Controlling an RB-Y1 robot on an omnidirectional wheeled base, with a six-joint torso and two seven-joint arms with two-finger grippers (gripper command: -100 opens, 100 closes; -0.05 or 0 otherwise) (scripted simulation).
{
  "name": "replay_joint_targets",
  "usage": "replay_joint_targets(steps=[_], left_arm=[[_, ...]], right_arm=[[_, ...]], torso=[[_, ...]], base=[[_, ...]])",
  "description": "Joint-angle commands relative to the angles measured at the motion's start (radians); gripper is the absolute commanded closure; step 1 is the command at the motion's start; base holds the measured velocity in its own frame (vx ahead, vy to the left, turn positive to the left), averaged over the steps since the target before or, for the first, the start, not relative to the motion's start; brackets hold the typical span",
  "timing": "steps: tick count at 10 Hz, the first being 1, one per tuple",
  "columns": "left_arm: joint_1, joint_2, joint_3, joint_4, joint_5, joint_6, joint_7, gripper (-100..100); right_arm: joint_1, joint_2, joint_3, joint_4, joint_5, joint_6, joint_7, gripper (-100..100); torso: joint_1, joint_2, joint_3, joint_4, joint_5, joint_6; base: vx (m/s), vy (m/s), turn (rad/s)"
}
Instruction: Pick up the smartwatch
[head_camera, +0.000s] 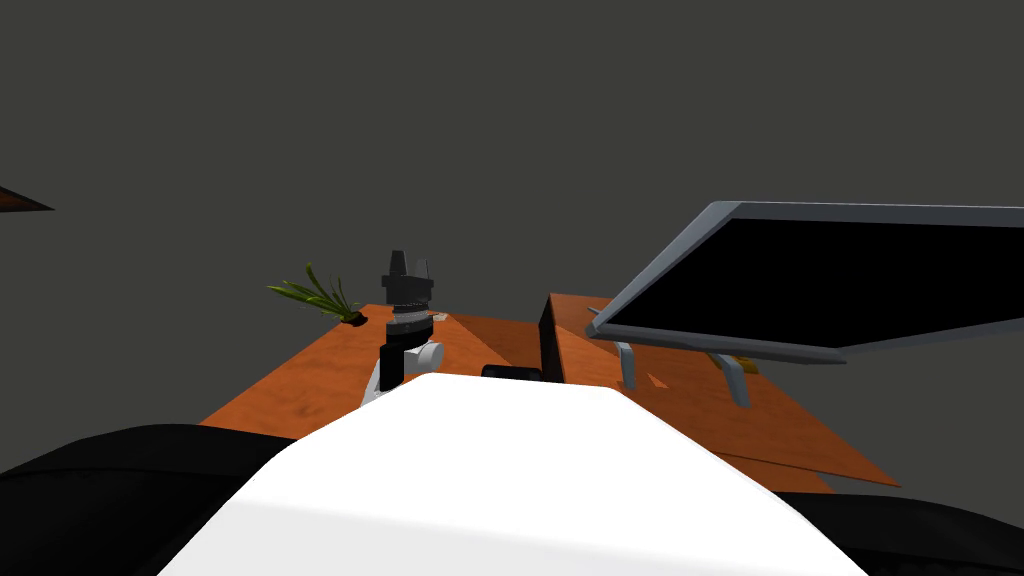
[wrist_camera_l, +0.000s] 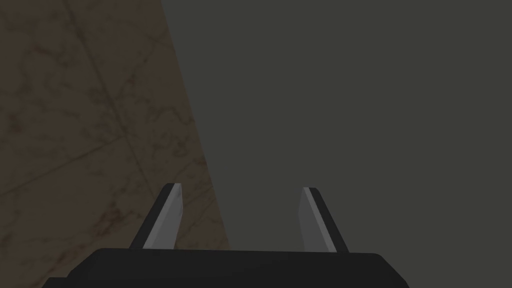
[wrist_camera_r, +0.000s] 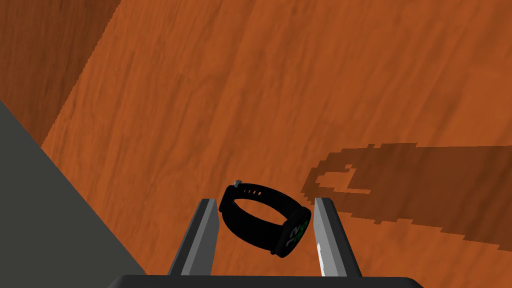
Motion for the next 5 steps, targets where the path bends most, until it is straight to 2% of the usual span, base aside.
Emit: replay_joint_targets(steps=[1,2,3,4,5], left_arm=[[0.0,0.0,0.0,0.0,0.0,0.0,0.0,0],[0.0,0.0,0.0,0.0,0.0,0.0,0.0,0],[0.0,0.0,0.0,0.0,0.0,0.0,0.0,0],[0.0,0.0,0.0,0.0,0.0,0.0,0.0,0],[0.0,0.0,0.0,0.0,0.0,0.0,0.0,0]], right_arm=[[0.0,0.0,0.0,0.0,0.0,0.0,0.0,0],[0.029,-0.022,-0.003,-0.021,-0.016,0.012,-0.012,100],[0.044,-0.034,-0.004,-0.033,-0.026,0.019,-0.019,100],[0.035,-0.031,0.007,-0.029,-0.009,0.008,-0.028,100],[0.038,-0.034,0.009,-0.032,-0.007,0.007,-0.036,0]], torso=[[0.0,0.0,0.0,0.0,0.0,0.0],[0.0,0.0,0.0,0.0,0.0,0.0],[0.0,0.0,0.0,0.0,0.001,0.0],[0.001,0.001,0.0,0.0,0.001,0.0],[0.001,0.0,0.0,0.0,0.0,0.0]], base=[[0.0,0.0,0.0],[-0.003,0.003,0.039],[-0.002,0.024,0.04],[-0.002,0.013,0.002],[0.0,0.0,0.0]])
